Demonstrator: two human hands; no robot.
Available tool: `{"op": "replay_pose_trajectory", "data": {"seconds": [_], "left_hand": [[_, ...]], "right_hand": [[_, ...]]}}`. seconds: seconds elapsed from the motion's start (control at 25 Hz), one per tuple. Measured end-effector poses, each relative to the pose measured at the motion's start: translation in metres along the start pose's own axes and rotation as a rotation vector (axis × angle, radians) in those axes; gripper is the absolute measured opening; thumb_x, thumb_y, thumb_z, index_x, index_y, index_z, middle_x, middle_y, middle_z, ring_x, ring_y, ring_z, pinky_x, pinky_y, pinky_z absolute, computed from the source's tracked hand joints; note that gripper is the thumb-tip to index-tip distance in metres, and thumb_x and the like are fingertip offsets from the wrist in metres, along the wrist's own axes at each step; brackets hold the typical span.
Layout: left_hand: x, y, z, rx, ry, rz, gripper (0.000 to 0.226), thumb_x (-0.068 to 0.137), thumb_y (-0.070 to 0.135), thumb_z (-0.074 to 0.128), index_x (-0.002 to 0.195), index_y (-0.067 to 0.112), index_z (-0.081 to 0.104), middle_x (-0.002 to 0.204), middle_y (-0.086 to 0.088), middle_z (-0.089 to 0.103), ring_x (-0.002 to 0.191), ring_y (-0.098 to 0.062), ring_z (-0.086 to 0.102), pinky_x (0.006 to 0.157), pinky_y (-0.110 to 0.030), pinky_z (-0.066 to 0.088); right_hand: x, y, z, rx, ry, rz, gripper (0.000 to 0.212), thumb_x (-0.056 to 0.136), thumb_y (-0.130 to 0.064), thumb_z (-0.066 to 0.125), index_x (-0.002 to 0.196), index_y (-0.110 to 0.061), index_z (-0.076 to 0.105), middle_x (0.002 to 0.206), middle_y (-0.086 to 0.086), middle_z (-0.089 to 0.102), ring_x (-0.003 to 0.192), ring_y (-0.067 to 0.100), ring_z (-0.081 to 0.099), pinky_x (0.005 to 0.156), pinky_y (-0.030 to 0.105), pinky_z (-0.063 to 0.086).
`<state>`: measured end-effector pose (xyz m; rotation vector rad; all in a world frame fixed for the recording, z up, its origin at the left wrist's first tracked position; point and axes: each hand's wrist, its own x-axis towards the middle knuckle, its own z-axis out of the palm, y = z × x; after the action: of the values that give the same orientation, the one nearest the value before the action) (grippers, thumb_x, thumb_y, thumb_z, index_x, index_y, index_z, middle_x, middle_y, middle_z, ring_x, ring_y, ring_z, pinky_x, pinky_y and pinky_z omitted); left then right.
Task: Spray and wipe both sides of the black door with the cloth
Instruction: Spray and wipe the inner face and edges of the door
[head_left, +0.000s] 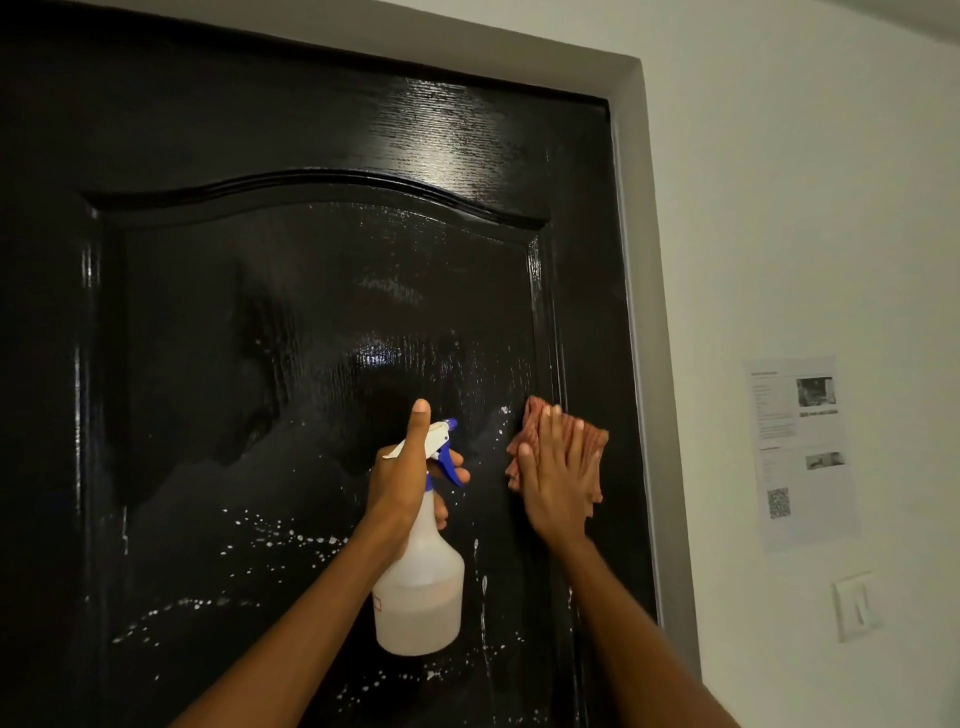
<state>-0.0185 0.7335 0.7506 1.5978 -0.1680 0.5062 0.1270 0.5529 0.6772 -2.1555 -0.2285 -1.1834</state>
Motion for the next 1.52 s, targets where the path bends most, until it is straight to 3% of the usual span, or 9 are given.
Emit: {"op": "replay_pose_trajectory", "data": {"seconds": [0.24,0.56,0.72,0.84,0.96,1.12,1.2,1.4,1.52], "left_hand": [[0.015,0.022,0.006,-0.016,0.035,0.047,0.081,0.09,0.074,0.035,0.086,0.001,0.071,0.075,-0.014,0.075,0.04,-0.021,0.054,0.041,-0.028,0.046],[-0.004,0.015,-0.008,-0.01,0.051,0.056,0.078,0.093,0.069,0.034,0.09,-0.001,0.069,0.082,-0.018,0.074,0.037,-0.019,0.053,0.04,-0.027,0.045],[-0.017,-0.003,-0.035,-0.005,0.082,-0.006,0.081,0.093,0.07,0.034,0.088,-0.003,0.07,0.079,-0.017,0.075,0.038,-0.022,0.05,0.042,-0.028,0.046],[-0.02,-0.01,-0.058,-0.031,0.133,-0.024,0.083,0.091,0.071,0.036,0.088,-0.004,0.07,0.076,-0.016,0.075,0.039,-0.024,0.05,0.042,-0.028,0.046],[-0.019,-0.011,-0.075,-0.066,0.173,-0.004,0.084,0.089,0.074,0.038,0.086,-0.003,0.071,0.076,-0.019,0.074,0.042,-0.026,0.051,0.042,-0.028,0.045],[-0.024,-0.016,-0.086,-0.079,0.203,0.01,0.083,0.089,0.074,0.037,0.085,-0.001,0.071,0.077,-0.019,0.074,0.042,-0.025,0.052,0.041,-0.028,0.045],[-0.028,-0.02,-0.091,-0.07,0.192,0.006,0.084,0.089,0.074,0.036,0.087,-0.002,0.071,0.079,-0.019,0.074,0.041,-0.023,0.052,0.042,-0.028,0.045],[-0.035,-0.027,-0.103,-0.065,0.193,-0.021,0.084,0.091,0.072,0.035,0.089,-0.004,0.07,0.082,-0.02,0.074,0.039,-0.021,0.051,0.042,-0.027,0.045],[-0.043,-0.039,-0.109,-0.045,0.212,-0.056,0.084,0.09,0.072,0.035,0.088,-0.003,0.07,0.082,-0.018,0.074,0.039,-0.021,0.051,0.041,-0.026,0.045]], "right_hand": [[0.125,-0.063,-0.053,0.014,0.048,-0.086,0.063,0.108,-0.058,0.015,0.161,-0.035,-0.011,0.17,-0.01,-0.011,0.154,0.014,-0.019,0.122,0.055,-0.017],[-0.031,-0.007,0.022,0.062,0.002,0.139,0.064,0.099,-0.067,0.006,0.147,-0.051,-0.034,0.164,-0.013,-0.028,0.153,0.019,-0.026,0.124,0.059,-0.011],[-0.029,-0.028,0.03,0.059,0.066,0.179,0.066,0.096,-0.07,0.001,0.148,-0.048,-0.035,0.162,-0.012,-0.036,0.151,0.02,-0.033,0.12,0.063,-0.012],[0.011,-0.072,0.022,-0.013,0.078,-0.013,0.068,0.101,-0.066,0.006,0.156,-0.041,-0.024,0.164,-0.009,-0.034,0.152,0.021,-0.031,0.119,0.063,-0.017],[0.028,-0.118,0.021,-0.156,-0.001,-0.386,0.07,0.1,-0.068,0.002,0.161,-0.036,-0.012,0.168,-0.007,-0.026,0.154,0.023,-0.026,0.119,0.061,-0.019],[-0.015,-0.093,0.041,-0.321,-0.07,-0.726,0.064,0.107,-0.059,0.015,0.163,-0.034,-0.003,0.17,-0.006,-0.02,0.157,0.023,-0.015,0.124,0.055,-0.009],[-0.02,-0.058,0.042,-0.34,0.019,-0.61,0.063,0.108,-0.055,0.02,0.163,-0.035,-0.003,0.17,-0.006,-0.017,0.158,0.026,-0.008,0.125,0.052,-0.007],[-0.046,-0.029,0.05,-0.028,0.21,0.084,0.065,0.106,-0.056,0.015,0.16,-0.038,-0.016,0.169,-0.008,-0.019,0.157,0.022,-0.013,0.124,0.061,0.002],[-0.089,-0.051,0.078,0.021,0.171,0.136,0.065,0.105,-0.055,0.012,0.16,-0.036,-0.016,0.169,-0.004,-0.021,0.156,0.025,-0.019,0.123,0.063,-0.005]]}}
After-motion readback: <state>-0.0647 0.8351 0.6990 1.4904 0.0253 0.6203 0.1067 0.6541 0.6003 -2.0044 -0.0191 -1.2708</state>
